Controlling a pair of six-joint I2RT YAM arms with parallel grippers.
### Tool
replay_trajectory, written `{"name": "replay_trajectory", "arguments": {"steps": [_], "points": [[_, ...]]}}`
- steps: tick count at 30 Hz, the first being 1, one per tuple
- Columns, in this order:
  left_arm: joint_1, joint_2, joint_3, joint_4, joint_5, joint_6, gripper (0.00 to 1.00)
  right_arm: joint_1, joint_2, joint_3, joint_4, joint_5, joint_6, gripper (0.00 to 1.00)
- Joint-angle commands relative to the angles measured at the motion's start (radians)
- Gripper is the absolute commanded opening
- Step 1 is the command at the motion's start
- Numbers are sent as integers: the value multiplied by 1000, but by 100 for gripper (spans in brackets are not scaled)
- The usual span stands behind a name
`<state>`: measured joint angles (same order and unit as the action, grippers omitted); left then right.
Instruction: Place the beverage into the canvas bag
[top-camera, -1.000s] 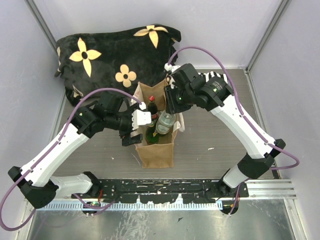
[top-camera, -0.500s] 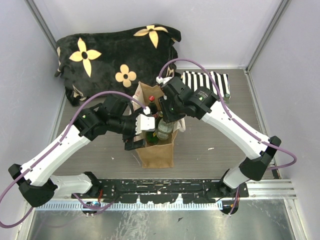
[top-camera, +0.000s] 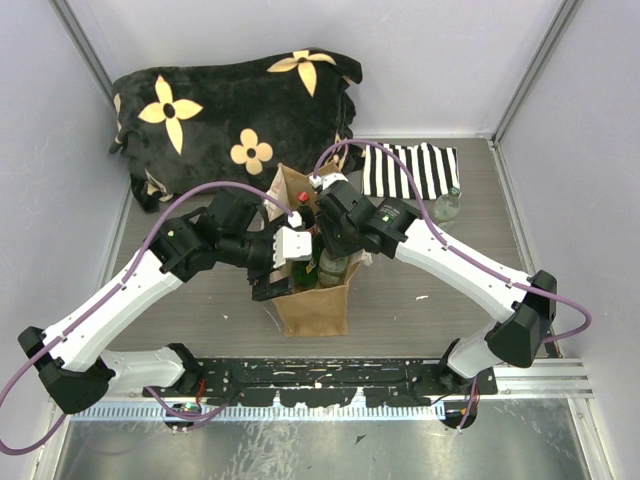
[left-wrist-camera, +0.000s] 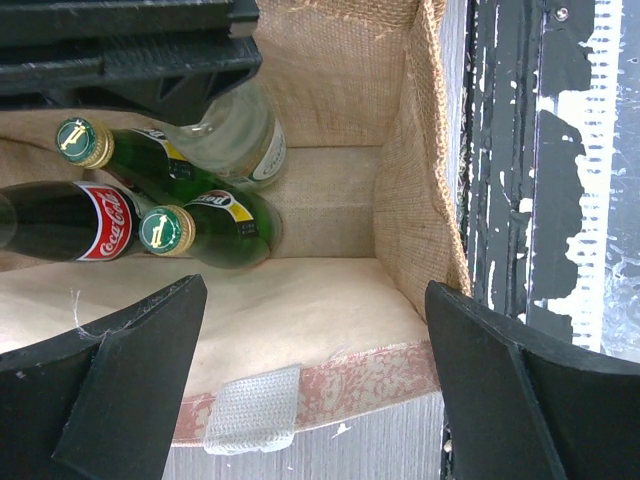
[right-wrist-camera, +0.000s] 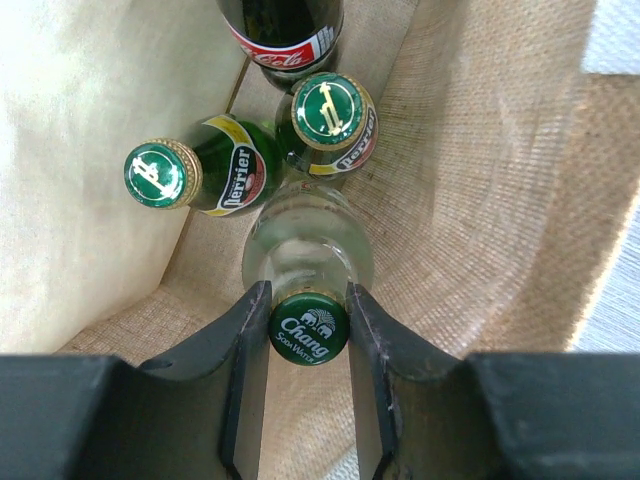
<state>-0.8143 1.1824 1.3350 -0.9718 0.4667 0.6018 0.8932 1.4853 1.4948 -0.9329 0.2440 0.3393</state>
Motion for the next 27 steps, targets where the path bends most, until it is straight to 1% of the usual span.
{"name": "replay_trajectory", "arguments": {"steps": [1,11,21,27], "points": [[-7,-4,-18,22,19,-10,98,6,-68,-5,180,33,-14,1],[-6,-15,-27,30,24,-19,98,13,-20,-40,224,31,-28,1],[-7,-19,-37,42,24,-23,98,25,50,-34,238,-10,-40,1],[-6,-24,-51,49,24,-23,98,36,68,-73,241,-17,-35,1]]}}
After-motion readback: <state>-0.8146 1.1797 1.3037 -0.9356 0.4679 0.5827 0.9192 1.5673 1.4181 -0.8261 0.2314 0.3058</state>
